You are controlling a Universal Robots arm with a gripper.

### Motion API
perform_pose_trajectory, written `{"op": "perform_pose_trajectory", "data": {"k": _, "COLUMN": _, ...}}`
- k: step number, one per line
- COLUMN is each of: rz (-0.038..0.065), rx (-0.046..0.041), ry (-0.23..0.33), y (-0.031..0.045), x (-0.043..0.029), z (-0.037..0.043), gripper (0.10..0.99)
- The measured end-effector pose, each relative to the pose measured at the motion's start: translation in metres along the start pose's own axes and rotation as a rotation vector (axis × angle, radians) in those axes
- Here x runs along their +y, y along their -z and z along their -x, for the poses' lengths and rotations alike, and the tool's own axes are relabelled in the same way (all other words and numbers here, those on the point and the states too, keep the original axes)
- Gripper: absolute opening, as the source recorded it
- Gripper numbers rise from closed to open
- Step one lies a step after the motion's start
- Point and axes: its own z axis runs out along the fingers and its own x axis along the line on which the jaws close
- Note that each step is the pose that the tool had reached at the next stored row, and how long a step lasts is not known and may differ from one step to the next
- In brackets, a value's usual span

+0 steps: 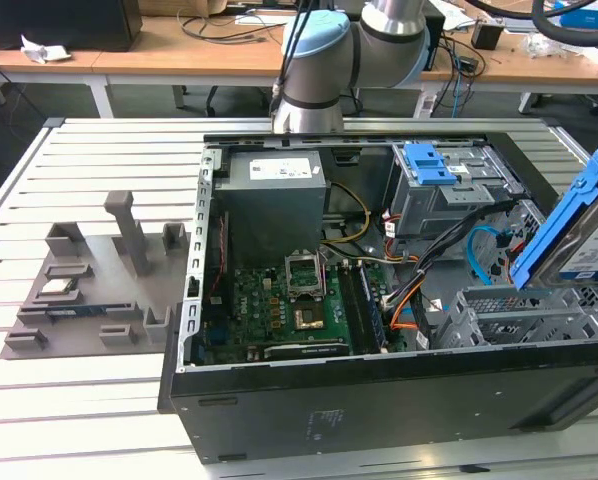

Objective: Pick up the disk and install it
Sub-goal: 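Pick up the disk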

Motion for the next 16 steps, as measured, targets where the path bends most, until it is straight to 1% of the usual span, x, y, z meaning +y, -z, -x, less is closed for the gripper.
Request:
{"op": "perform_pose_trajectory", "data": {"k": 1, "rz": -0.001, "rx": 0.0, "ry": 0.0, "y": -0.0002, "x": 0.0049, "z": 0.0, "gripper": 0.369}}
{"op": "perform_pose_trajectory", "data": {"k": 3, "rz": -0.002, "rx": 0.0002, "ry": 0.0, "y": -0.0005, "x": 0.0115, "z": -0.0001, "gripper": 0.369}}
{"op": "perform_pose_trajectory", "data": {"k": 4, "rz": -0.003, "rx": 0.0, "ry": 0.0, "y": -0.0009, "x": 0.0177, "z": -0.0003, "gripper": 0.369}}
{"op": "perform_pose_trajectory", "data": {"k": 5, "rz": -0.004, "rx": 0.0006, "ry": 0.0, "y": -0.0011, "x": 0.0218, "z": -0.0009, "gripper": 0.369}}
{"op": "perform_pose_trajectory", "data": {"k": 8, "rz": -0.005, "rx": 0.0013, "ry": 0.0, "y": -0.0013, "x": 0.0282, "z": -0.0046, "gripper": 0.369}}
{"op": "perform_pose_trajectory", "data": {"k": 11, "rz": -0.005, "rx": 0.0015, "ry": 0.0, "y": -0.0018, "x": 0.0295, "z": -0.01, "gripper": 0.369}}
{"op": "perform_pose_trajectory", "data": {"k": 16, "rz": -0.005, "rx": 0.0016, "ry": 0.0, "y": -0.0021, "x": 0.0299, "z": -0.0108, "gripper": 0.369}}
